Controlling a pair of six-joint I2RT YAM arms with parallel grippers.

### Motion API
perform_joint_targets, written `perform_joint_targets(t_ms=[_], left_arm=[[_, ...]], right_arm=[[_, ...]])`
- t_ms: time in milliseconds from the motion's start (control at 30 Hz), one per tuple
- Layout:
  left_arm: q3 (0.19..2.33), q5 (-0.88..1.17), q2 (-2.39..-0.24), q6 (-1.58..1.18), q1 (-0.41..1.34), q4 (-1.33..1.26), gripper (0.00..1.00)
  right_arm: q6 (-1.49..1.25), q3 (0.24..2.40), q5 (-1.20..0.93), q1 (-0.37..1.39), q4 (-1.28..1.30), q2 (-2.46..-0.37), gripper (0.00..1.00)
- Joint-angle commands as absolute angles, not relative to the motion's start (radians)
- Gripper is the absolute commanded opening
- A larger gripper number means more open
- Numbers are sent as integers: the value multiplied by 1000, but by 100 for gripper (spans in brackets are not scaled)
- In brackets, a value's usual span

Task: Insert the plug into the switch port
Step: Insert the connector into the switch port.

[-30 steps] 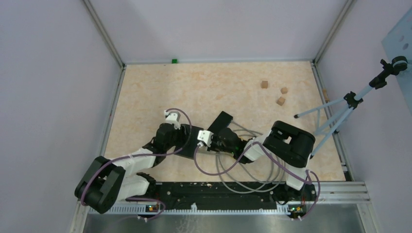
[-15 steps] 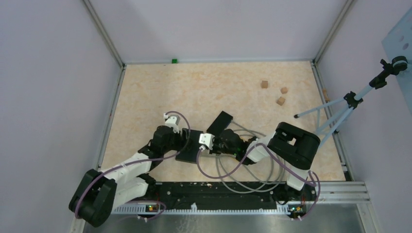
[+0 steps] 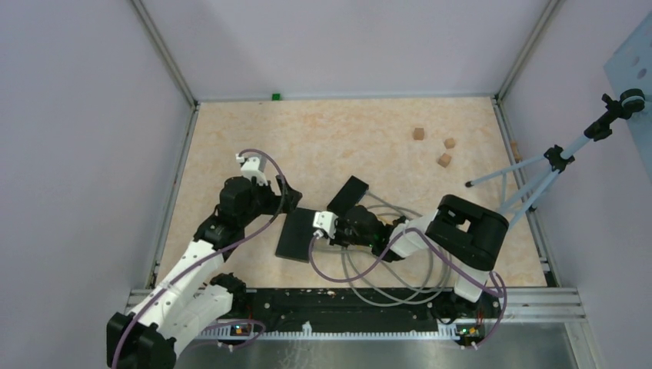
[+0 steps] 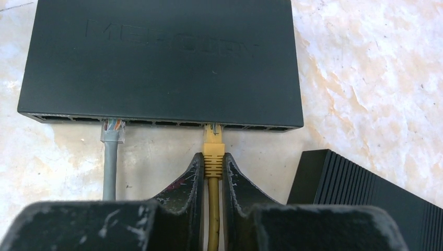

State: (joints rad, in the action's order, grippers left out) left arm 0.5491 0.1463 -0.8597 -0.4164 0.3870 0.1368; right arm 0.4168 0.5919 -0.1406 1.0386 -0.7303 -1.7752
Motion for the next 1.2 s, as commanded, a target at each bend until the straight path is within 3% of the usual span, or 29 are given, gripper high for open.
perform_joint_targets(t_ms=[0,100,267,567,767,1000,1167], left_arm=[[536,26,-776,-440,382,216,99],[482,48,-752,-477,381,223,99],[401,89,-710,-526,382,207,99],[366,112,-766,-538,382,159,97],[334,122,-820,-546,382,130,93],[265,257,-874,-539,382,46,84],[230,385,-957,-549,383,-58,79]], right_arm=[[388,645,-170,1049,-616,-1759,10],[390,647,-171,1049,-586,-1764,13],[384,643,-186,1050,-542,-1759,27],[430,620,-156,1048,-463,-1707,29],[449,623,-163,1045,-450,-1703,19],[438,659,-204,1045,-499,-1738,0],[433,763,-282,1046,-482,-1794,0]])
